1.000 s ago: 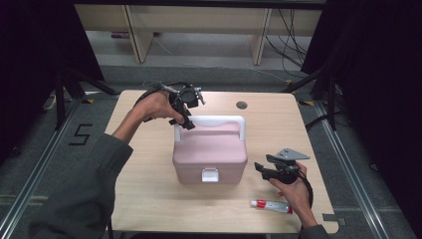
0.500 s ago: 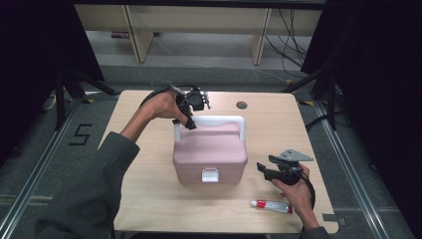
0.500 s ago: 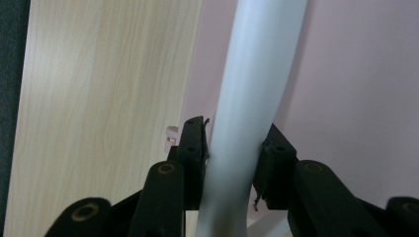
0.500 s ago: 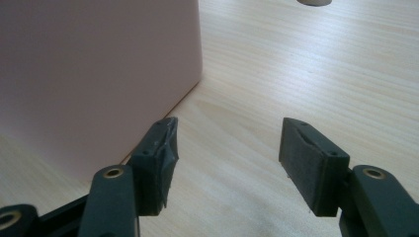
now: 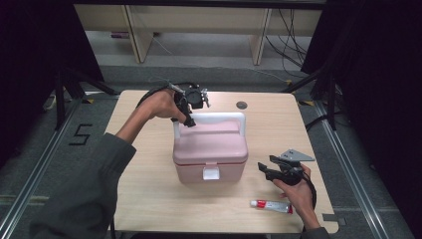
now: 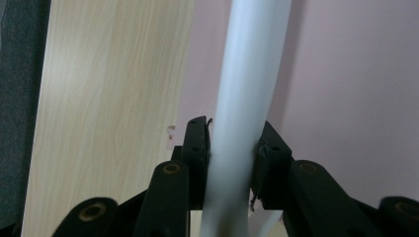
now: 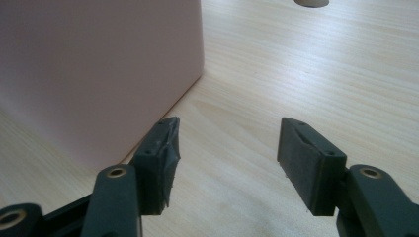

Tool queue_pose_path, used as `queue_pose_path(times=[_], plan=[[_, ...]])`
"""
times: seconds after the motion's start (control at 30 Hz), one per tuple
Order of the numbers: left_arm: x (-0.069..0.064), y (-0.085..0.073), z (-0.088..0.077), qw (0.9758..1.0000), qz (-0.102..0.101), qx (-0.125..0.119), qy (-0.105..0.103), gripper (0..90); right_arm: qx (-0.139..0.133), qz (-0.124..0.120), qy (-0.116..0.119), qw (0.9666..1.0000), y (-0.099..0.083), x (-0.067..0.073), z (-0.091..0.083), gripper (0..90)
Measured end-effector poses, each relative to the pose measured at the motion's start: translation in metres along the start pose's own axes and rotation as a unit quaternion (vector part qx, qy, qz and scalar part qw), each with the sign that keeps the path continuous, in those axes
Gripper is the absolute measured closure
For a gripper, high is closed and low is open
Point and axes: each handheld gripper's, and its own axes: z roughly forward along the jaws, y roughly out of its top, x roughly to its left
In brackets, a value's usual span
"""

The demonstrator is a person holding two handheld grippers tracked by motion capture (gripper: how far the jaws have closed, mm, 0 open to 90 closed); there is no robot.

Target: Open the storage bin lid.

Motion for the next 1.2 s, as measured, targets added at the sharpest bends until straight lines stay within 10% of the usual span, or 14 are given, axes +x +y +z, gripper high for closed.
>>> queue_pose_path(times=[0.37, 0.8, 1.2], plan=[[-0.002, 0.002, -0.009, 0.9999, 0.013, 0.001, 0.007, 73.0, -0.059, -0.001, 0.022, 0.998, 0.01, 0.001, -0.017, 63.0], [0.002, 0.004, -0.019, 0.9997, 0.023, -0.004, 0.012, 73.4, -0.133, -0.055, 0.086, 0.9858, 0.036, 0.019, -0.028, 81.1], [0.007, 0.002, -0.022, 0.9996, 0.019, -0.017, 0.012, 73.2, -0.134, -0.078, 0.132, 0.979, 0.062, 0.035, -0.015, 87.1]])
